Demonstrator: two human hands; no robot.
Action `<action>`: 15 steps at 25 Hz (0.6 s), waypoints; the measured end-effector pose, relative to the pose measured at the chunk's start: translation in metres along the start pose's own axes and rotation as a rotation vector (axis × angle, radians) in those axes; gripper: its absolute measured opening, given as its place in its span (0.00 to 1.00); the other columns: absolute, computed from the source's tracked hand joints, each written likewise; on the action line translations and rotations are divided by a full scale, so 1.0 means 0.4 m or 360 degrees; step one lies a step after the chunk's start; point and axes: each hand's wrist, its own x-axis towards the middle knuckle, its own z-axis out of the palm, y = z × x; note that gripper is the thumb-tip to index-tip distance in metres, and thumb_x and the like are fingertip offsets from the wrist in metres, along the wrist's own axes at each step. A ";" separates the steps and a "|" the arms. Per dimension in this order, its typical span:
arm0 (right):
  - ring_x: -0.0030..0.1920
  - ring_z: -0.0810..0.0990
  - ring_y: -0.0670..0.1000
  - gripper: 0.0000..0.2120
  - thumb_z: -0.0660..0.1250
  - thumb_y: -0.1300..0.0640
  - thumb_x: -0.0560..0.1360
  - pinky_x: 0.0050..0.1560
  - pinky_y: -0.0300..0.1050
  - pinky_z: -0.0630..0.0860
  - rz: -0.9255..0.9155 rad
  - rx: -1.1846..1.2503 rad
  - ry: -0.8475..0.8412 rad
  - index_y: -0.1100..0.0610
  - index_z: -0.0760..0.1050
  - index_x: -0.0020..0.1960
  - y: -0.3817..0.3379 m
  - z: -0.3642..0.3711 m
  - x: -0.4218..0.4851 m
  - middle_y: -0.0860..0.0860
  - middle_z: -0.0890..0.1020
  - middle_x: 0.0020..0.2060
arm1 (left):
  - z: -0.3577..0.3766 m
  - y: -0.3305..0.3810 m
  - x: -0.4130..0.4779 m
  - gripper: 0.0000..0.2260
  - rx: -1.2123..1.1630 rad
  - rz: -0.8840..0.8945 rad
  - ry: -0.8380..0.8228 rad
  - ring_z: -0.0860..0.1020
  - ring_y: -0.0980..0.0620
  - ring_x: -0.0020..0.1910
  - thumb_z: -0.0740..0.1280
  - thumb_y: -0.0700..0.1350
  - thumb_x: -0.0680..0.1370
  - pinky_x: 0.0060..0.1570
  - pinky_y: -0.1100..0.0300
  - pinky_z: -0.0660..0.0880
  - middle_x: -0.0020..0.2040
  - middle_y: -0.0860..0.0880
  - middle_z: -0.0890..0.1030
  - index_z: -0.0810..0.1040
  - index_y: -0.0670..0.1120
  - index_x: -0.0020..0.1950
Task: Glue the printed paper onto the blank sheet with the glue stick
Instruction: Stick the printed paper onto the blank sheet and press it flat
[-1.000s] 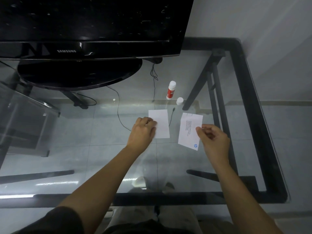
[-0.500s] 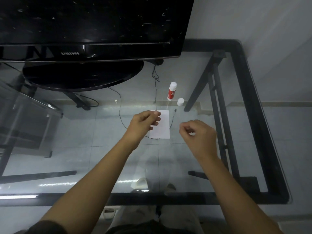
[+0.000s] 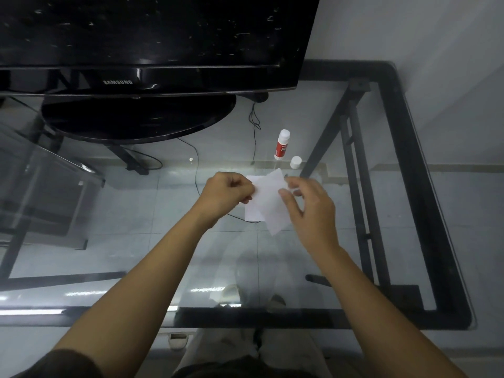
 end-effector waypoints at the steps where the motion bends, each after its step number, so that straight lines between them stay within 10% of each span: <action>1: 0.45 0.74 0.42 0.13 0.64 0.51 0.76 0.45 0.31 0.71 0.0151 0.0058 -0.0006 0.54 0.74 0.59 0.004 -0.001 0.012 0.45 0.76 0.51 | -0.010 0.004 0.004 0.06 0.0048 0.0007 -0.0042 0.77 0.59 0.29 0.68 0.42 0.71 0.33 0.68 0.71 0.31 0.52 0.80 0.80 0.48 0.33; 5: 0.39 0.76 0.39 0.09 0.66 0.50 0.75 0.34 0.25 0.70 0.0550 0.0301 -0.0332 0.50 0.76 0.53 0.017 0.025 0.030 0.35 0.74 0.41 | -0.025 0.006 0.015 0.07 0.0026 -0.0016 -0.0145 0.74 0.56 0.30 0.66 0.46 0.68 0.37 0.61 0.70 0.30 0.52 0.77 0.78 0.46 0.31; 15: 0.41 0.80 0.46 0.08 0.70 0.52 0.72 0.38 0.37 0.77 0.1095 0.0526 -0.0165 0.53 0.76 0.49 0.080 0.108 0.046 0.48 0.80 0.42 | 0.076 -0.097 0.050 0.11 -0.0252 -0.0362 0.0342 0.81 0.47 0.45 0.71 0.43 0.73 0.49 0.51 0.80 0.45 0.45 0.81 0.74 0.45 0.53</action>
